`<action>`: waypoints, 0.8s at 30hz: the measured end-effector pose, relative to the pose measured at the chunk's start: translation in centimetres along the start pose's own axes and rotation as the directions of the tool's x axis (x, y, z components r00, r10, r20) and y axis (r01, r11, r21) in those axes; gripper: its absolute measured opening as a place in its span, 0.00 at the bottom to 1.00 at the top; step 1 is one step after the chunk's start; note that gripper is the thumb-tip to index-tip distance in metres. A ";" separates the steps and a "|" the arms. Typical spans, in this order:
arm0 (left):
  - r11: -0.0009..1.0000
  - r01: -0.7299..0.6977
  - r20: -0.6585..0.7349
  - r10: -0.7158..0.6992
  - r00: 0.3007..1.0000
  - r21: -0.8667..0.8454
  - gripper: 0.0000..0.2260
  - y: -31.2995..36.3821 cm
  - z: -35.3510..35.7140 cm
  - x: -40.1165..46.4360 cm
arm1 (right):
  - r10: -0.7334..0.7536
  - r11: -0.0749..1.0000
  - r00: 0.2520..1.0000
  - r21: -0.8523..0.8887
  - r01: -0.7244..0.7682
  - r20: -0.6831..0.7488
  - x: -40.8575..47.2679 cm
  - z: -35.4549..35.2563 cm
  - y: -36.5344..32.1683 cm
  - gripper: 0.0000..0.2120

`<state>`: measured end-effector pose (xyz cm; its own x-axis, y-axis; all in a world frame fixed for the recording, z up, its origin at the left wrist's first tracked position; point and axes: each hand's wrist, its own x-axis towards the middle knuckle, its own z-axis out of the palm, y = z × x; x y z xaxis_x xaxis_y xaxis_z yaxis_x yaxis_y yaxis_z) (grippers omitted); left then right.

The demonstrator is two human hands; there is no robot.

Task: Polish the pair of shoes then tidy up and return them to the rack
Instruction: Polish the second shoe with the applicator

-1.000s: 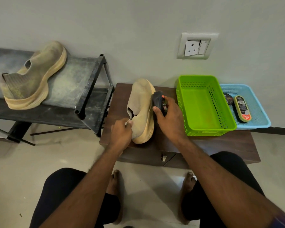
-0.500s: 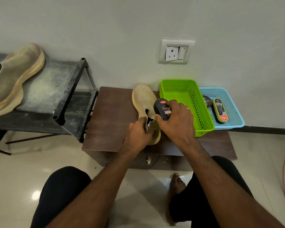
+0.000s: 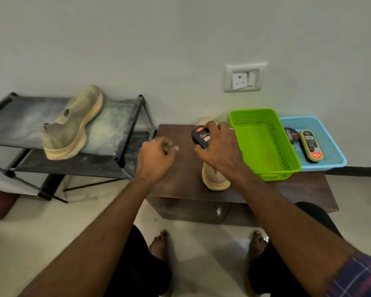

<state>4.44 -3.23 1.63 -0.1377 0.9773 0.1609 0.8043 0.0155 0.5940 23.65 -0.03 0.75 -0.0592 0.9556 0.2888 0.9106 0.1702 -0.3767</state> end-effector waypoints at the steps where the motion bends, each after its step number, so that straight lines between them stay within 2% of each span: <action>1: 1.000 -0.008 -0.036 0.009 0.999 0.019 0.10 -0.1 -1.9 0.5 | -0.025 1.000 1.000 0.002 0.025 0.006 0.8 -0.2 -1.4 0.30; 5: 0.990 -0.004 -0.164 0.028 0.986 0.141 0.11 -2.0 -8.7 1.9 | -0.147 0.988 0.989 0.053 0.146 0.014 3.3 -0.5 -7.2 0.30; 9: 0.970 0.107 -0.290 -0.041 0.956 0.217 0.13 -5.8 -14.9 2.0 | -0.244 0.968 0.968 0.075 0.240 0.063 5.1 -0.2 -13.5 0.28; 12: 0.890 0.206 -0.340 -0.061 0.938 0.408 0.25 -8.5 -17.4 1.8 | -0.280 0.960 0.953 0.065 0.274 0.115 5.6 0.5 -17.0 0.30; 14: 0.813 0.293 -0.320 -0.139 0.937 0.504 0.34 -9.9 -18.2 2.0 | -0.289 0.957 0.947 0.076 0.281 0.138 5.7 1.0 -18.9 0.31; 15: 0.811 0.317 -0.309 -0.178 0.934 0.492 0.37 -10.4 -18.2 2.1 | -0.288 0.957 0.946 0.079 0.279 0.149 5.6 1.2 -19.5 0.30; 17: 0.854 0.375 -0.325 -0.261 0.909 0.362 0.39 -11.4 -18.0 2.5 | -0.283 0.959 0.946 0.065 0.276 0.157 5.3 1.7 -20.5 0.30; 20: 0.887 0.436 -0.278 -0.385 0.880 0.150 0.28 -12.5 -17.7 3.0 | -0.278 0.961 0.948 0.042 0.275 0.156 4.8 1.9 -20.9 0.30; 22: 0.897 0.425 -0.289 -0.378 0.879 0.119 0.18 -12.7 -17.6 3.0 | -0.272 0.962 0.949 0.046 0.268 0.161 4.6 1.9 -20.6 0.30; 24: 0.899 0.412 -0.364 -0.336 0.868 0.151 0.11 -11.7 -17.3 2.7 | -0.264 0.964 0.951 0.059 0.258 0.159 4.4 1.6 -20.0 0.30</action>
<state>-15.36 -4.39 8.76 -0.6007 0.7666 0.2269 0.7536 0.4481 0.4809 4.51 1.17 8.16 -0.3616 0.9024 0.2344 0.8389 0.4247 -0.3405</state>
